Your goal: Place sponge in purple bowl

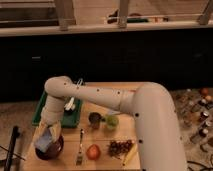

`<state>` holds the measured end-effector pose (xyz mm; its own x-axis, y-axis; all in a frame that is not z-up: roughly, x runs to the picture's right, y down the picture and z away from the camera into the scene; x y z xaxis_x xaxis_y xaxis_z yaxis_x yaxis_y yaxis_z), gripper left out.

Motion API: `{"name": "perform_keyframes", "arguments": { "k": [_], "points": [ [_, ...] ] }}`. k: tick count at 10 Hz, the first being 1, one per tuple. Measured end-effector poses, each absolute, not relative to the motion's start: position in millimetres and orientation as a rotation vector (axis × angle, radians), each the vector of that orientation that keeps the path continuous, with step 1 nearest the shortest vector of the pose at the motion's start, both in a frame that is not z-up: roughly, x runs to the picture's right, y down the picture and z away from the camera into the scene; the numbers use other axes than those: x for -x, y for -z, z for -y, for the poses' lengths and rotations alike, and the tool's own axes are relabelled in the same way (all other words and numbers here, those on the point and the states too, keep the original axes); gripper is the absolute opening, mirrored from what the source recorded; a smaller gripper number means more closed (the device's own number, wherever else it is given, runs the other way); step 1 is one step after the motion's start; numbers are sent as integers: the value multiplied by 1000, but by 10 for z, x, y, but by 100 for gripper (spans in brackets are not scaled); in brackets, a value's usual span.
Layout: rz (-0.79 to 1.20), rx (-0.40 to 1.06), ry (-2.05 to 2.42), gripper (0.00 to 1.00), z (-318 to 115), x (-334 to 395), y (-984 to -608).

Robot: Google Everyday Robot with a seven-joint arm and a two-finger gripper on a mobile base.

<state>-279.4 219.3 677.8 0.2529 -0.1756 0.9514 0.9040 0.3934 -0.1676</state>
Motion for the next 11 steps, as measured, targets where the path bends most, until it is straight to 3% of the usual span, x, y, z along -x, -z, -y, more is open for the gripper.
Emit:
{"name": "perform_keyframes", "arguments": {
  "k": [4,11],
  "points": [
    [1050,869,882,76,-2208,2799,-6775],
    [1068,864,872,80,-2197,2795,-6785]
  ]
}}
